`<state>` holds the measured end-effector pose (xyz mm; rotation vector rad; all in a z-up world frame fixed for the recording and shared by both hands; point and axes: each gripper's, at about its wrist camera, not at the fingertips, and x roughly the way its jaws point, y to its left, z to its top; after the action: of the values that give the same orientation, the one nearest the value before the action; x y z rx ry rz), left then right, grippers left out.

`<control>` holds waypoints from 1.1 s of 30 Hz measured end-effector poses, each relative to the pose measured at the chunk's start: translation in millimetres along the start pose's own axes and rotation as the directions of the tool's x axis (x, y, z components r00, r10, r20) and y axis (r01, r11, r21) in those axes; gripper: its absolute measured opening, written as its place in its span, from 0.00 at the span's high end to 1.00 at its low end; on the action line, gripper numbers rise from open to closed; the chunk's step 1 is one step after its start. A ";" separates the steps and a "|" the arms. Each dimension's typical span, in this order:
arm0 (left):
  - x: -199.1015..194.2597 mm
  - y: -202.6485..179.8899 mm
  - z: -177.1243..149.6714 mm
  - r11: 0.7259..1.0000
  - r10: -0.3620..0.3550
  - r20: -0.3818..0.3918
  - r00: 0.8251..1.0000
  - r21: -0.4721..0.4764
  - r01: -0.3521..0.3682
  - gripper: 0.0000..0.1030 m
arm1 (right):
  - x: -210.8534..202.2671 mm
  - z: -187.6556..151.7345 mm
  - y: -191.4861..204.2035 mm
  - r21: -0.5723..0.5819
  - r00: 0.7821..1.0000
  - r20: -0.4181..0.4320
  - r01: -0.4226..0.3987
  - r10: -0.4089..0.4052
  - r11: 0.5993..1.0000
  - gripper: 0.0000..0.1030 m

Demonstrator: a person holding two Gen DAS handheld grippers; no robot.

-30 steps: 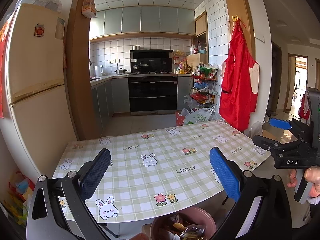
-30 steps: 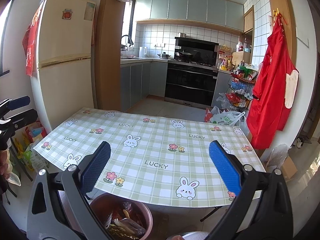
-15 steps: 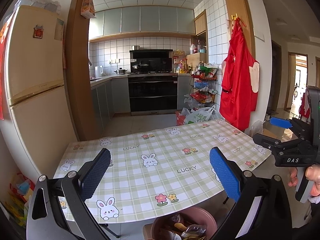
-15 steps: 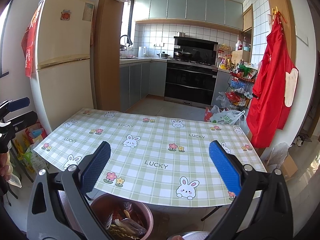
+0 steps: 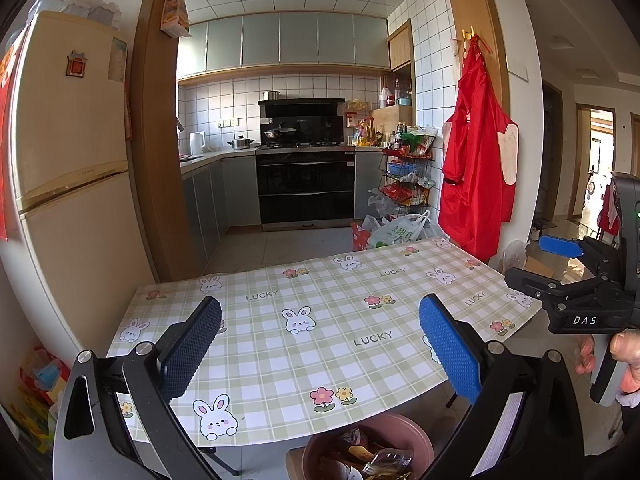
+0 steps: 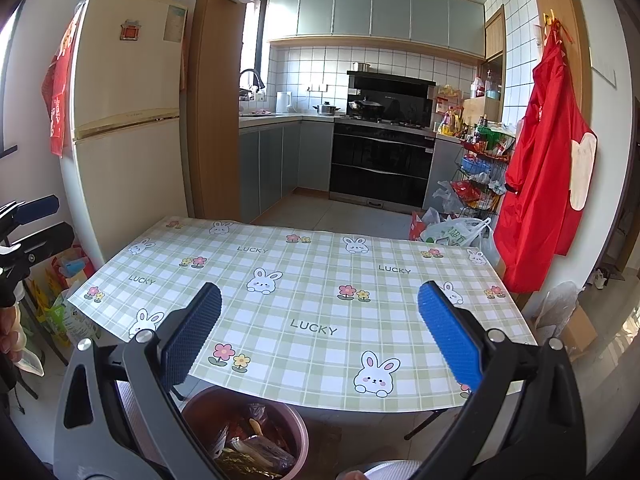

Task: Collect trash

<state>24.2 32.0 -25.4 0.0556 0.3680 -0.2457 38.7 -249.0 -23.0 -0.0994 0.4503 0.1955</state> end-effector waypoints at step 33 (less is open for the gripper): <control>-2.7 -5.0 -0.7 0.999 0.017 0.007 1.000 0.047 -0.017 0.06 | 2.4 -3.5 -1.4 0.011 1.000 -0.015 0.005 -0.005 1.000 0.06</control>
<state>20.3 27.9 -25.1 0.1041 0.3547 -0.2379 39.6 -250.5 -27.1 -0.0914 0.4657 0.1878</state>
